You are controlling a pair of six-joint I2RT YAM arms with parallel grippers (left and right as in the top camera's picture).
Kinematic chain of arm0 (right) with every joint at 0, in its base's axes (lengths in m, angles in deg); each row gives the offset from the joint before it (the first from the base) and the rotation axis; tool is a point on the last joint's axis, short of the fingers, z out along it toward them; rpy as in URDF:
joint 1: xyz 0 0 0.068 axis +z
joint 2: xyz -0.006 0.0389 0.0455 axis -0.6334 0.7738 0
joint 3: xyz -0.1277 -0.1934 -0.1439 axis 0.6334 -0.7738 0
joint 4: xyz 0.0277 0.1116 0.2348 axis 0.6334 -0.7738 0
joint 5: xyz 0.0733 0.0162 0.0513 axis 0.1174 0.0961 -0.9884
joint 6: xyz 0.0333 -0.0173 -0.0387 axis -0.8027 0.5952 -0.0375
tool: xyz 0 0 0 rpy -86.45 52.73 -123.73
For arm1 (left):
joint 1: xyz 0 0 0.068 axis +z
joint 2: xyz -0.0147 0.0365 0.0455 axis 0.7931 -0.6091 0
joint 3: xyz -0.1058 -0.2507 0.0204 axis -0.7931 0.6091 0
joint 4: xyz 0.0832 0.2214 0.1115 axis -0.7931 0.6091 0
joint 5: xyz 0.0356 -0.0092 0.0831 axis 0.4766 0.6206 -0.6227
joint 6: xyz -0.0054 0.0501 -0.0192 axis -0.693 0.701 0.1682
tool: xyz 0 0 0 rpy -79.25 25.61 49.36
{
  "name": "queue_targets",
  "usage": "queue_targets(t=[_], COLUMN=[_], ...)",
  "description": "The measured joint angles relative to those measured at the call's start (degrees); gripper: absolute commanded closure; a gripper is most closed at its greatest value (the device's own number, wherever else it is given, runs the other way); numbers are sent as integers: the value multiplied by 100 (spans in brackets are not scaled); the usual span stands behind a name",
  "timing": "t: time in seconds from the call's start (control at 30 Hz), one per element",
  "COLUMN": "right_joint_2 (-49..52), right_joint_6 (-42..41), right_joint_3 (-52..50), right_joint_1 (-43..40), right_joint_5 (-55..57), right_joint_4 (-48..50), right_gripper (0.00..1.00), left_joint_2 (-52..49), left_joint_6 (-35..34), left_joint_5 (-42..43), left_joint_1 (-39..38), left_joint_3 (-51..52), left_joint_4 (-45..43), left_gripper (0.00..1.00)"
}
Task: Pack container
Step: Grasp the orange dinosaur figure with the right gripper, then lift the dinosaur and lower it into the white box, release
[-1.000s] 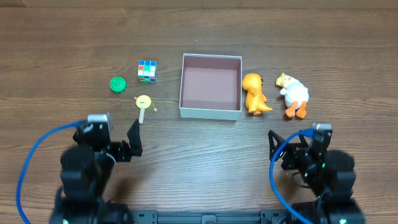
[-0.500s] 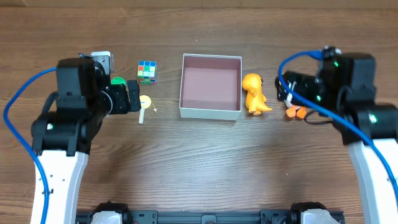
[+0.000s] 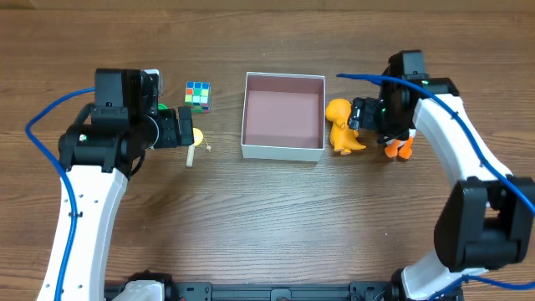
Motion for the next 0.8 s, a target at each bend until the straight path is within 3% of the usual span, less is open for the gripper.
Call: queue_targets(t=[0.4, 0.5, 0.6, 0.8], right_joint_2=[216, 459, 695, 699], right_joint_6=[85, 37, -33, -155], right_joint_3=[-57, -68, -72, -70], right_joint_1=[505, 522, 507, 509], right_joint_5=[-299, -273, -136, 22], right_joint_4=[330, 385, 415, 422], right_gripper=[25, 36, 56, 72], left_joint_2=[-647, -721, -767, -772], left_joint_6=[0, 0, 0, 0], left_joint_5=[0, 0, 0, 0], left_joint_1=[0, 0, 0, 0], left_joint_3=[0, 0, 0, 0], left_joint_4=[-2, 0, -2, 0], left_gripper=[0, 0, 0, 0])
